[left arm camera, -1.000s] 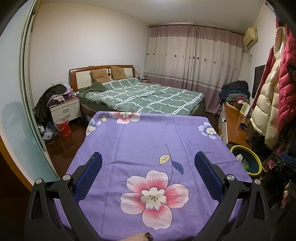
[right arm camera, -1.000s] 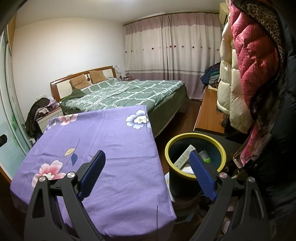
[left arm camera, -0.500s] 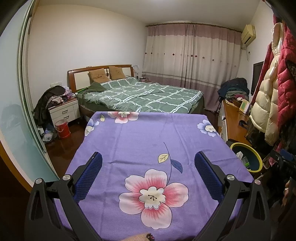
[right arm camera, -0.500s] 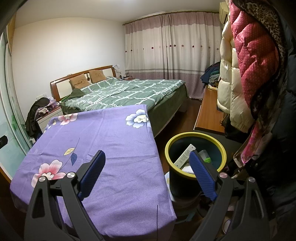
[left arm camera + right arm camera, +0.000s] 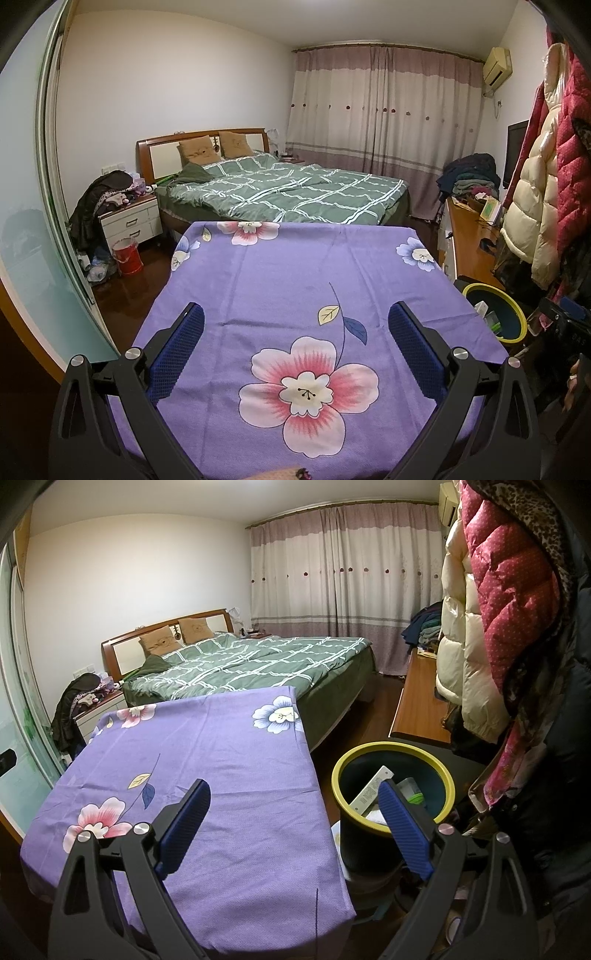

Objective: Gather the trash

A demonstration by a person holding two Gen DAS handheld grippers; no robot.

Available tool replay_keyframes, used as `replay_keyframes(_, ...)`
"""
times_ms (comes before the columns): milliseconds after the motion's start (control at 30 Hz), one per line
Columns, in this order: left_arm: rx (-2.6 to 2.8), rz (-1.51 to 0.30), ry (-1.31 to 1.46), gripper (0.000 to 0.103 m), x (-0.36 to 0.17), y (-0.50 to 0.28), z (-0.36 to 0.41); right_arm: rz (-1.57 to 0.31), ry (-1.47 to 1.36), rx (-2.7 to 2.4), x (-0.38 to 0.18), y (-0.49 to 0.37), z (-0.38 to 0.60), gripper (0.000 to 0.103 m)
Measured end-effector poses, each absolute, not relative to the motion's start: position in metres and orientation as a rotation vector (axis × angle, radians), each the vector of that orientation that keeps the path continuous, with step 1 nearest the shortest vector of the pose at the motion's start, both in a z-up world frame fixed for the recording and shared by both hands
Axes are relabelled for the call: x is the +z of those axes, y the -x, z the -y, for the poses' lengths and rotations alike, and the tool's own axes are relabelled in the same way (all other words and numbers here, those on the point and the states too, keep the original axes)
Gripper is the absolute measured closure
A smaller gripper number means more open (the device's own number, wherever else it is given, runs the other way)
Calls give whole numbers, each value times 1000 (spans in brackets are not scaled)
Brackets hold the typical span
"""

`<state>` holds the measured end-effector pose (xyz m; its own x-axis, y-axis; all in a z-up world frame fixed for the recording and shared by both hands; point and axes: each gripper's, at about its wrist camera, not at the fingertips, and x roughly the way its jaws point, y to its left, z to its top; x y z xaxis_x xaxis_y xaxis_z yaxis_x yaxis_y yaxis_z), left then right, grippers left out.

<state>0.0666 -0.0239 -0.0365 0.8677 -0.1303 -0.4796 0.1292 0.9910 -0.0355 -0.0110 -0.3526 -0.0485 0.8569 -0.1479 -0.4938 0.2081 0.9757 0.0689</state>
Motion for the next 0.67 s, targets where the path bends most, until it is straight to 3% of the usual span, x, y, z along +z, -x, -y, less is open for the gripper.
replay_keyframes(400,-168,-520,8,5,-40,-91,24,-513,-132,-169,-54,-6,350,12)
replay_keyframes(667,-108,-627,-26,5,-71,-198,7,-602,-132,-80,-69,-98,341,8)
